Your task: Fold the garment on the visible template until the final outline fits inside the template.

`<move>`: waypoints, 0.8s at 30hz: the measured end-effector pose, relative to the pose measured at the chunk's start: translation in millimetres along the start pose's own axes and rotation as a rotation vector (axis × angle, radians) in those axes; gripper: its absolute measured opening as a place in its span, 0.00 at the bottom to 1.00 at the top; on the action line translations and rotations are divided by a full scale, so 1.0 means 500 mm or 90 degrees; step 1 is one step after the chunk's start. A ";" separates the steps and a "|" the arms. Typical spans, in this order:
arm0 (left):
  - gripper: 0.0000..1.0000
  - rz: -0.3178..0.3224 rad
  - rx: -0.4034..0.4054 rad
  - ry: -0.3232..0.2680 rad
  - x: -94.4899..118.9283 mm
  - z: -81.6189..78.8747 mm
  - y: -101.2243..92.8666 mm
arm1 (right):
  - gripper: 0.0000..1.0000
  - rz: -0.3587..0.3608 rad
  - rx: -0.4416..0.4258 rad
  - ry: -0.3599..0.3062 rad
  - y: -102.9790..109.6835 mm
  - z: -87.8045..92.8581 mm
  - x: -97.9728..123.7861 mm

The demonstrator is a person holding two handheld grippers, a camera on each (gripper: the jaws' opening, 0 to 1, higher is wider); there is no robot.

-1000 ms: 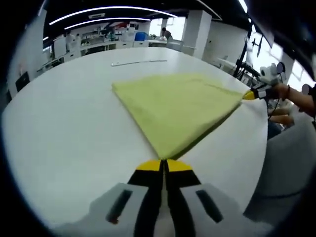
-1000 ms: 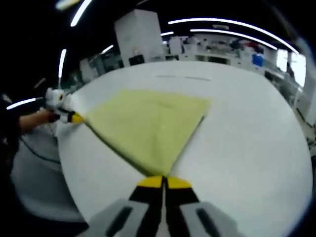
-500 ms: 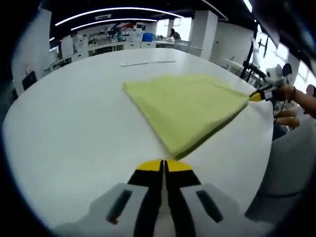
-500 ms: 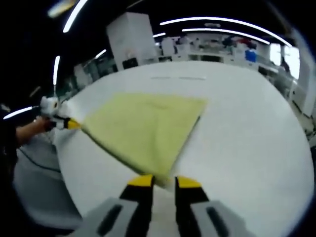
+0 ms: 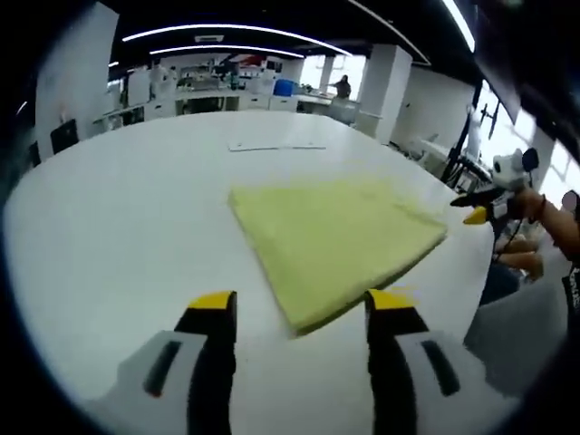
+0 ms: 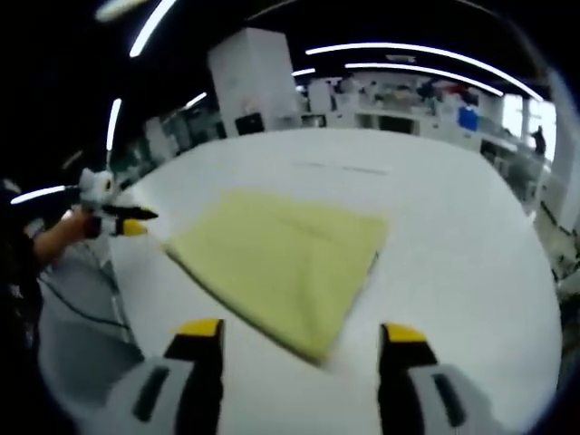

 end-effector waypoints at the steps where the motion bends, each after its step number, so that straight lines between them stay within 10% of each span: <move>1: 0.65 0.000 -0.004 -0.005 0.003 -0.006 -0.003 | 0.73 -0.001 0.002 -0.002 0.006 -0.006 0.006; 24: 0.99 0.003 -0.013 -0.014 0.071 -0.042 -0.066 | 0.99 -0.007 0.007 -0.016 0.058 -0.036 0.100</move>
Point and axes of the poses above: the point that each gripper's makers call its tool centre point, and the gripper's own axes: x roughly backward along the fingers, y roughly to its left, z roughly out of its underside, the point moved 2 cm from there along x, roughly backward along the fingers, and after that the axes turned 1 degree about -y, right-handed, at the moved point
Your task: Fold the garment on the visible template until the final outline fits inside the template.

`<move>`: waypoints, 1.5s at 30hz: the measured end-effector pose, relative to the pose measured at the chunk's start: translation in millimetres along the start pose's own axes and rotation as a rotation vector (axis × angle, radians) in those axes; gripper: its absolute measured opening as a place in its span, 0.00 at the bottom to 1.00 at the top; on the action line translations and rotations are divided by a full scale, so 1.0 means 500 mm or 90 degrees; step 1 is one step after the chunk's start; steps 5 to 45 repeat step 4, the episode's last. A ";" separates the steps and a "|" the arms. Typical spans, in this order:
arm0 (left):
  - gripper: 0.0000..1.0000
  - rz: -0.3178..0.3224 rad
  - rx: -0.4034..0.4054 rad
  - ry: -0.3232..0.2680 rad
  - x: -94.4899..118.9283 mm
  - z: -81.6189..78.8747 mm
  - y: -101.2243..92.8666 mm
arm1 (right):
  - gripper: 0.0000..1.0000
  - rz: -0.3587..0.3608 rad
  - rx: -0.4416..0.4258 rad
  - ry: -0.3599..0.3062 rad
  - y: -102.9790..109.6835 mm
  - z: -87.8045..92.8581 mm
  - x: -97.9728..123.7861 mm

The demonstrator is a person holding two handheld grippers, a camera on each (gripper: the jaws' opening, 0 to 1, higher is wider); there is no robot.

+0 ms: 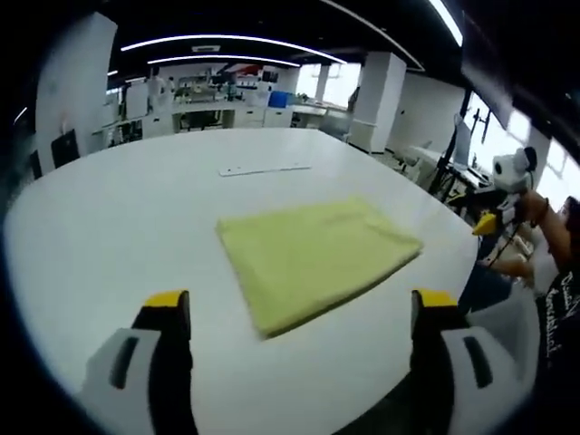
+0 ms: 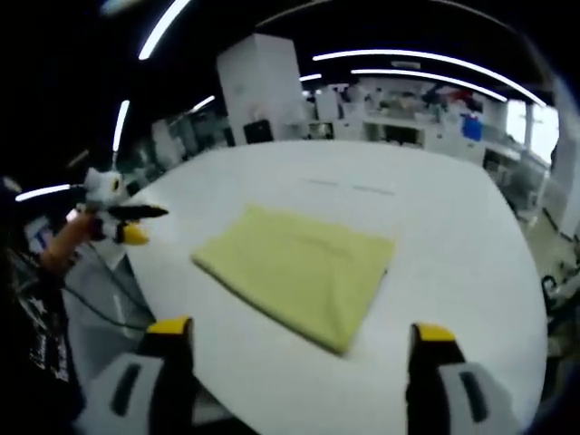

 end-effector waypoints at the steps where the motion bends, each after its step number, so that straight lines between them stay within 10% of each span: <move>1: 0.99 -0.002 0.002 0.001 0.003 0.003 0.001 | 0.99 0.002 0.001 0.001 -0.002 0.000 -0.001; 45: 0.99 -0.005 0.007 0.003 0.008 0.011 0.005 | 0.99 0.005 0.004 0.004 0.001 0.004 0.004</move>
Point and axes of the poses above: the point that each gripper's makers call its tool centre point, and the gripper's own axes: x roughly backward along the fingers, y roughly to its left, z roughly out of its underside, the point moved 2 cm from there along x, roughly backward along the fingers, and after that the axes turned 1 degree about -y, right-handed, at the moved point
